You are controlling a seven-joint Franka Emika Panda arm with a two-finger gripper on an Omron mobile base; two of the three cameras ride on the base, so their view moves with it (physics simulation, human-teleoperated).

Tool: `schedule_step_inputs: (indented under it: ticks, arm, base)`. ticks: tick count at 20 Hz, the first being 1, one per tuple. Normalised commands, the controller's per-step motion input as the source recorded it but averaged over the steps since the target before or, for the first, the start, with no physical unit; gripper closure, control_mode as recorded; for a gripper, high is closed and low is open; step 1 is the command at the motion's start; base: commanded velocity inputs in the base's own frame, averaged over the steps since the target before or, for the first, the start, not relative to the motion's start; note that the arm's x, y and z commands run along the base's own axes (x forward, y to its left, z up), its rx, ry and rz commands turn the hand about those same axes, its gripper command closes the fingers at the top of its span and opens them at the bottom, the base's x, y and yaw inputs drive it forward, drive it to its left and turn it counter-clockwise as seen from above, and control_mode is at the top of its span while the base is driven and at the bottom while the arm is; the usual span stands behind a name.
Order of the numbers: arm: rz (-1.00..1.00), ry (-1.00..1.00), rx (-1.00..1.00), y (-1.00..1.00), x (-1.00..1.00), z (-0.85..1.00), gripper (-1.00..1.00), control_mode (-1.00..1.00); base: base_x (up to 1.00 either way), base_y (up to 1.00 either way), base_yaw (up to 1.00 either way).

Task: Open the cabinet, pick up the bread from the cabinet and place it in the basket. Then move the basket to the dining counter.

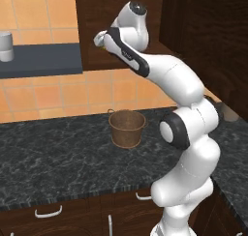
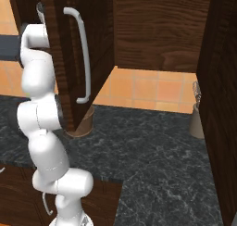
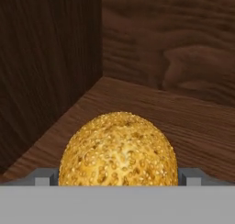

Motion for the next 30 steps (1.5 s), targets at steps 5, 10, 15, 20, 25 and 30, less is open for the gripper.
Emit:
schedule_step_inputs:
  ticks: [5, 10, 15, 20, 25, 30]
  arm:
    - [-0.33, -0.15, 0.0, -0.01, -0.99, 0.01, 1.0, -1.0]
    - [-0.39, 0.0, 0.02, 0.0, -1.0, 0.17, 1.0, -1.0]
    - [-0.33, 0.02, 0.16, -0.13, -1.0, 0.18, 1.0, -1.0]
    - [-0.15, 0.06, 0.11, -0.03, -1.0, -0.1, 1.0, -1.0]
    - [0.06, 0.21, 0.04, -0.02, -1.0, -0.55, 1.0, -1.0]
    - [0.18, 0.08, 0.06, -0.06, -0.26, -0.99, 1.0, -1.0]
  base:
    - [0.0, 0.0, 0.0]
    - [0.0, 0.0, 0.0]
    - [0.0, 0.0, 0.0]
    - [0.0, 0.0, 0.0]
    - [0.0, 0.0, 0.0]
    - [0.0, 0.0, 0.0]
